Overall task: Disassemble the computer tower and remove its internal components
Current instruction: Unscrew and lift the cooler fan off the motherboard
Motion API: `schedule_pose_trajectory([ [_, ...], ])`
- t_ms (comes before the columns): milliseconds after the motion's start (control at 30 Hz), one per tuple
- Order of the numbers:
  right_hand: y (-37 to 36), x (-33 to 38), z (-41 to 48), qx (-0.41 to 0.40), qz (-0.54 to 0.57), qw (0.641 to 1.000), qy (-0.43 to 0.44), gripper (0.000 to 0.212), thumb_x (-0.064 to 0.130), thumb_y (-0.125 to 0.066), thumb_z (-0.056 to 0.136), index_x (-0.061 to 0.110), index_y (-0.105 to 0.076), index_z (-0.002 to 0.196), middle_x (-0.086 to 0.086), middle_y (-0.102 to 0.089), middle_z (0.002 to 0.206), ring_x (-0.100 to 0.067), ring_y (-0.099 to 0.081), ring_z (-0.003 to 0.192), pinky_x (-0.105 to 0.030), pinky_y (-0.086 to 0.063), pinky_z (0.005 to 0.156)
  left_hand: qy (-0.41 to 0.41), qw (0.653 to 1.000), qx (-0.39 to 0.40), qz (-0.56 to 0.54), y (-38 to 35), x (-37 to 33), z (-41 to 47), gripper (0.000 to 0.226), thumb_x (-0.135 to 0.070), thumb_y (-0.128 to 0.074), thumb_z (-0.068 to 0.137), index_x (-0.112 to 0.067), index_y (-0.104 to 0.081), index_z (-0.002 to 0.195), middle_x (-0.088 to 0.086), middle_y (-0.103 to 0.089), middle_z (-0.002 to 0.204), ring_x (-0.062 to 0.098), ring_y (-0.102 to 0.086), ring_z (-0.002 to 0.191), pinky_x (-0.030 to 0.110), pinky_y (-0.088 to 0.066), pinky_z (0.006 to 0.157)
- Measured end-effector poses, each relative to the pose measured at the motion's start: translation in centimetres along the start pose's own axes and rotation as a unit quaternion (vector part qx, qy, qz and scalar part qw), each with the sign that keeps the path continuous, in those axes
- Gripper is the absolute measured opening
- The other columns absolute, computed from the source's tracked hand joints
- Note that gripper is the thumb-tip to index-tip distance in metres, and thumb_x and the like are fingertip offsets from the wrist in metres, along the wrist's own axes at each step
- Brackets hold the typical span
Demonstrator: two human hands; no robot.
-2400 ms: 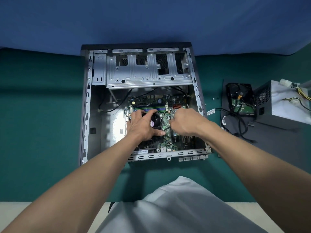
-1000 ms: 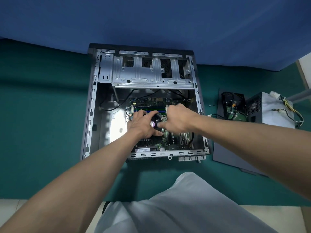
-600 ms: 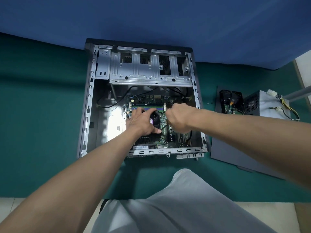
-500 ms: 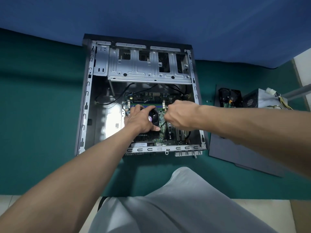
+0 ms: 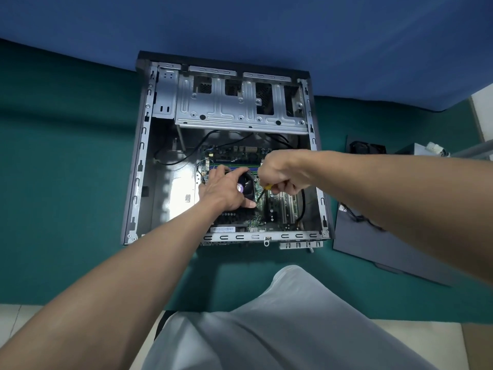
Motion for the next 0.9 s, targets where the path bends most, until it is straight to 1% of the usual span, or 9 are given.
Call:
schedule_pose_trajectory([
  [133,-0.3,0.7,-0.9,-0.083,-0.276,0.95,0.122,0.021,0.009,-0.043,0.092,0.005,-0.048,0.072,-0.009,-0.054,0.07,-0.018,-0.053,0.057,-0.024,-0.04,0.045,-0.002,1.0,0.001,-0.01,0.0,0.1,0.0,0.092,-0.052,-0.081,0.065,-0.052,-0.029,0.141,-0.001,-0.032,0.138,0.02,-0.02,0.136,0.045,-0.028,0.102],
  [200,0.0,0.3,-1.4,-0.087,-0.369,0.907,0.183,0.028,0.013,-0.044,0.094,0.013,-0.036,0.067,-0.004,-0.045,0.068,-0.013,-0.045,0.056,-0.023,-0.035,0.048,-0.002,1.0,0.001,-0.004,0.0,0.0,0.0,0.093,-0.051,-0.081,0.066,-0.051,-0.028,0.143,-0.001,-0.031,0.138,0.02,-0.02,0.136,0.045,-0.029,0.102],
  [333,-0.4,-0.9,-1.8,-0.138,-0.566,0.756,0.3,0.022,0.015,-0.035,0.1,0.013,-0.042,0.079,-0.003,-0.038,0.07,-0.021,-0.049,0.062,-0.031,-0.039,0.056,-0.003,1.0,0.001,-0.001,0.1,-0.1,0.0,0.093,-0.051,-0.081,0.067,-0.05,-0.027,0.143,-0.001,-0.032,0.138,0.019,-0.02,0.136,0.044,-0.029,0.102],
  [400,-0.8,-1.6,-1.5,-0.154,-0.591,0.718,0.334,0.019,0.015,-0.036,0.101,0.01,-0.054,0.096,-0.006,-0.049,0.081,-0.025,-0.053,0.072,-0.03,-0.038,0.059,-0.001,1.0,0.0,-0.003,0.1,-0.1,0.1,0.093,-0.051,-0.081,0.066,-0.05,-0.028,0.143,-0.001,-0.032,0.138,0.019,-0.02,0.135,0.044,-0.03,0.101],
  [500,-0.6,-2.3,-0.9,-0.131,-0.473,0.815,0.309,0.019,0.009,-0.049,0.091,0.01,-0.048,0.072,-0.007,-0.052,0.073,-0.025,-0.054,0.065,-0.031,-0.039,0.051,0.004,1.0,0.002,-0.005,0.1,-0.1,0.2,0.093,-0.05,-0.082,0.066,-0.051,-0.028,0.143,-0.002,-0.032,0.138,0.019,-0.02,0.136,0.044,-0.029,0.102],
  [633,-0.1,-2.7,0.4,-0.093,-0.091,0.982,0.136,0.035,0.032,-0.056,0.094,0.007,-0.055,0.07,-0.006,-0.055,0.064,-0.015,-0.049,0.051,-0.025,-0.044,0.044,0.001,1.0,-0.002,-0.004,0.1,0.0,0.3,0.093,-0.049,-0.082,0.067,-0.049,-0.029,0.143,-0.001,-0.032,0.138,0.02,-0.021,0.135,0.045,-0.029,0.101],
  [733,-0.6,-2.8,0.7,-0.005,0.152,0.987,-0.051,0.016,0.01,-0.04,0.098,0.003,-0.053,0.09,-0.006,-0.051,0.069,-0.009,-0.033,0.045,-0.019,-0.028,0.034,-0.003,1.0,-0.004,-0.01,0.0,0.0,0.3,0.092,-0.049,-0.082,0.066,-0.049,-0.03,0.142,0.0,-0.033,0.138,0.02,-0.02,0.135,0.046,-0.028,0.103],
  [800,-0.7,-2.1,0.5,0.006,0.129,0.99,-0.054,0.013,0.005,-0.037,0.098,0.0,-0.049,0.097,-0.007,-0.053,0.077,-0.009,-0.035,0.049,-0.015,-0.026,0.031,-0.001,1.0,-0.004,-0.01,0.0,0.0,0.3,0.092,-0.049,-0.082,0.066,-0.049,-0.031,0.142,0.0,-0.033,0.138,0.02,-0.02,0.135,0.047,-0.027,0.103],
  [900,-0.7,-0.9,0.2,-0.068,-0.132,0.987,0.06,0.019,0.003,-0.043,0.091,0.004,-0.044,0.072,-0.007,-0.051,0.073,-0.014,-0.046,0.056,-0.018,-0.039,0.038,0.001,1.0,-0.005,-0.006,-0.1,0.0,0.3,0.092,-0.05,-0.082,0.065,-0.05,-0.031,0.142,-0.001,-0.032,0.138,0.02,-0.02,0.135,0.045,-0.028,0.102],
])
Point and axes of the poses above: each hand's wrist, its own z-axis towards the middle knuckle, its own y-axis out of the back of the hand, x = y × z, the point moved 2 cm from there along z, towards the middle knuckle
